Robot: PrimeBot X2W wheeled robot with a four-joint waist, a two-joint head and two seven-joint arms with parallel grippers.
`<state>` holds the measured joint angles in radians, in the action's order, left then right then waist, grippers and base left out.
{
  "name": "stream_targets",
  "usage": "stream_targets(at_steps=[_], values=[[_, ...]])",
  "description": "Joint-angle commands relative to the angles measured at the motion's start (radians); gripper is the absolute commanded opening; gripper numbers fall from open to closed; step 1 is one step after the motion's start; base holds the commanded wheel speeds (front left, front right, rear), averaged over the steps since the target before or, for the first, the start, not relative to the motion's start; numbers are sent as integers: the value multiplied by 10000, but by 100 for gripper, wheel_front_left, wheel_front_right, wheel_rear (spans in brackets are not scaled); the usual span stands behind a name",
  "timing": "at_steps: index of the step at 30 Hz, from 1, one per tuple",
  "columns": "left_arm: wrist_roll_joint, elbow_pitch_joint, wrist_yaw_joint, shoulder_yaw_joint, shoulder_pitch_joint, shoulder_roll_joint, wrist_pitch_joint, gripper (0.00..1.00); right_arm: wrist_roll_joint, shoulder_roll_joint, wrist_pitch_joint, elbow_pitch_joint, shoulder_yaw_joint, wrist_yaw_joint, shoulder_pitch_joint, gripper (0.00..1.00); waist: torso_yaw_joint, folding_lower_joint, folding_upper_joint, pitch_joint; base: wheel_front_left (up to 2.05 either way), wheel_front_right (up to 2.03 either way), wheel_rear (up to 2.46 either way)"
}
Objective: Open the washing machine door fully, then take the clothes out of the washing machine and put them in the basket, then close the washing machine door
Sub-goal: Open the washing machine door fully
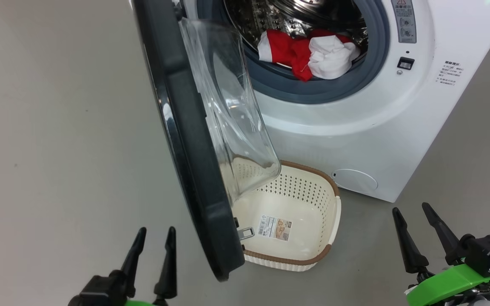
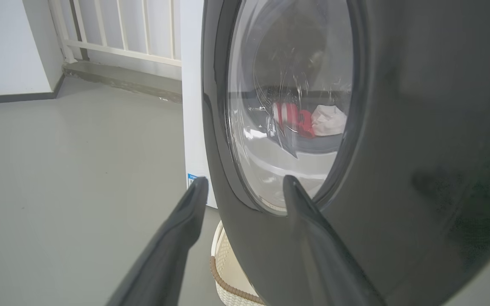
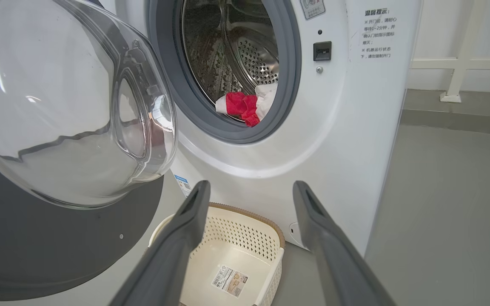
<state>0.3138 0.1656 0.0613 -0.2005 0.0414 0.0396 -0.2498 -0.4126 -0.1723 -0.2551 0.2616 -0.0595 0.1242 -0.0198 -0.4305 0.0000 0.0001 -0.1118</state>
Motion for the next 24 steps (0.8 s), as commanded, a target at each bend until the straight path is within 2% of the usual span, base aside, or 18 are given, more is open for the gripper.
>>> stream_targets(at_steps=[1, 2, 8, 15, 18, 19, 23, 24], values=[[-134, -312, 55, 356, 230, 106, -120, 20, 101, -56, -66, -231, -153, 65, 40, 100, 1, 0, -1, 24, 0, 0, 0], [-122, -379, 96, 400, 246, 106, -120, 0, 107, -52, -66, -229, -149, 65, 47, 100, -1, 0, -1, 37, 0, 0, 0], [-33, -1389, 244, 764, 390, 106, -120, 0, 204, -45, -66, -255, -165, 65, 93, 100, -28, 0, -1, 113, 0, 0, 0], [-286, -3708, 506, 828, 720, 106, -120, 0, 264, -43, -66, -280, -255, 65, 106, 100, -5, 0, -1, 157, 0, 0, 0], [-491, -4621, 687, 202, 819, 106, -120, 0, 279, -39, -66, -303, -292, 65, 99, 100, 26, 0, -1, 144, 0, 0, 0], [-690, -4975, 689, -419, 861, 106, -120, 0, 287, -35, -66, -319, -304, 65, 86, 100, 51, 0, -1, 122, 0, 0, 0], [-1074, -4938, 550, -1871, 893, 106, -120, 0, 267, -41, -66, -306, -339, 65, 46, 100, 100, 0, -1, 81, 0, 0, 0], [-1074, -4938, 550, -1871, 893, 106, -120, 0, 267, -41, -66, -306, -339, 65, 46, 100, 100, 0, -1, 81, 0, 0, 0]])
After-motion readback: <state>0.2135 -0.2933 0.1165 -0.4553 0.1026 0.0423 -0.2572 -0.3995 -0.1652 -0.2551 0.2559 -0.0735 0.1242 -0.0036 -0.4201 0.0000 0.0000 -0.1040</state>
